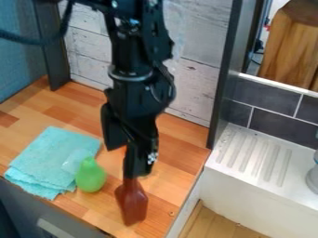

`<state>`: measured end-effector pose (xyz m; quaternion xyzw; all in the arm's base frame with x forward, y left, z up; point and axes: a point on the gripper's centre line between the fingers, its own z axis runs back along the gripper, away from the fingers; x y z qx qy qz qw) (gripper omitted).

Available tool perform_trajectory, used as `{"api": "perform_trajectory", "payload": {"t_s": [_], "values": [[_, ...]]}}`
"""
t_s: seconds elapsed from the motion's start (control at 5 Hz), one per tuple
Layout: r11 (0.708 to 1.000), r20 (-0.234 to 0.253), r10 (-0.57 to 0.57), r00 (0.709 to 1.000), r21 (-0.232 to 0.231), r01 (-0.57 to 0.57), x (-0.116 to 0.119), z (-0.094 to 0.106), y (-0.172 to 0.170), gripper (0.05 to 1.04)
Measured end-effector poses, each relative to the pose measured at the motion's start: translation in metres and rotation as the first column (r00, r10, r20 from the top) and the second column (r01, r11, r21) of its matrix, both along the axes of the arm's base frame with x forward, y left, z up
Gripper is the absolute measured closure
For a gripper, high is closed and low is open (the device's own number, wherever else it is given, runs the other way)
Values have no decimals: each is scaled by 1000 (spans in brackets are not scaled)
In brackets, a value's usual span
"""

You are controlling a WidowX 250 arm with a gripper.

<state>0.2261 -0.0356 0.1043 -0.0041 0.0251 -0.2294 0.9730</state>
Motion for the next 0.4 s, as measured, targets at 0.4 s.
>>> {"api": "perform_trajectory", "payload": {"t_s": [0.4], "values": [[999,-11,3,1000,32,-2,5,-18,-3,133]]}}
